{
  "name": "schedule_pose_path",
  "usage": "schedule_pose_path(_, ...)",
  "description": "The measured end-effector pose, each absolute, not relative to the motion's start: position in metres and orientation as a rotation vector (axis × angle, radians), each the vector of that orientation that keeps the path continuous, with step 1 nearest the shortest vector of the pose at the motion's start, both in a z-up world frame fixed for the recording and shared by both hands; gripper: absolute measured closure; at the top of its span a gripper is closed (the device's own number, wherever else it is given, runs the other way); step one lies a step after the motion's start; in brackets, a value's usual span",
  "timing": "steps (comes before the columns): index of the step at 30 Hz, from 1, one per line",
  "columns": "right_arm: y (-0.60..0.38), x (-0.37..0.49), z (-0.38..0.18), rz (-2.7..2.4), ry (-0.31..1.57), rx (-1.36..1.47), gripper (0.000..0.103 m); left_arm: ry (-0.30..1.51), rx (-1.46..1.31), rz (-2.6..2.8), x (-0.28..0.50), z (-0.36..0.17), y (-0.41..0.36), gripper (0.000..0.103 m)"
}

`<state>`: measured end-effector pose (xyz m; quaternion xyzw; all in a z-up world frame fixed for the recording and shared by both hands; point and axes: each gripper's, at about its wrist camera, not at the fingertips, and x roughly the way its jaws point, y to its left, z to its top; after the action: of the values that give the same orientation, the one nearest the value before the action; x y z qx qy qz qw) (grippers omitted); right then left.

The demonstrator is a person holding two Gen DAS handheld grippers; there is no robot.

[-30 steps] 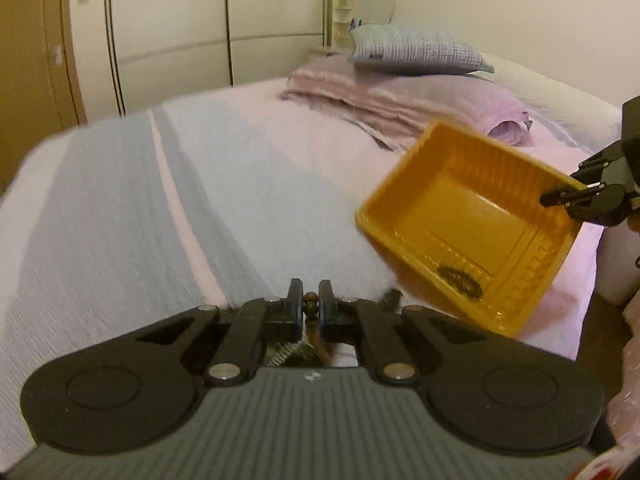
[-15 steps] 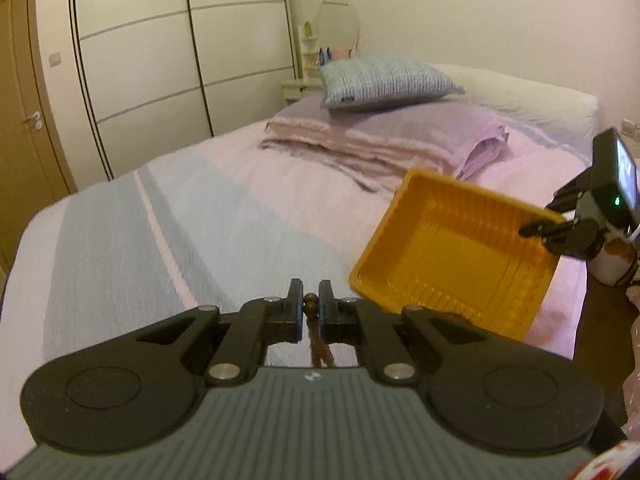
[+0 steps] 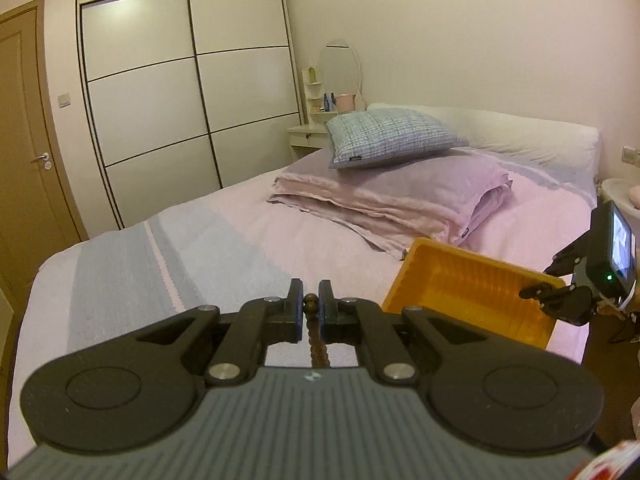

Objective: Organize jewelry
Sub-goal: 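Lower the necklace into the tray and open the left tool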

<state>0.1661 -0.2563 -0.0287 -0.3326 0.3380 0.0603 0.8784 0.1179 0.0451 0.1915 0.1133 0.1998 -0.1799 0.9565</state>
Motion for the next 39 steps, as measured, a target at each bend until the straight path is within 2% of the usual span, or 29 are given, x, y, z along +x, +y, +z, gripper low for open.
schedule_pose_path(19, -0.257, 0.167, -0.029, 0.128, 0.71, -0.691, 0.099, 0.47, 0.204, -0.643, 0.164, 0.168, -0.068, 0.097)
schedule_pose_path(31, -0.259, 0.168, -0.031, 0.131, 0.716, -0.677, 0.099, 0.651, 0.238, -0.692, 0.211, 0.092, -0.147, 0.097)
schedule_pose_path(39, -0.258, 0.168, -0.031, 0.134, 0.712, -0.677, 0.099, 0.676, 0.235, -0.694, 0.22, 0.083, -0.152, 0.097)
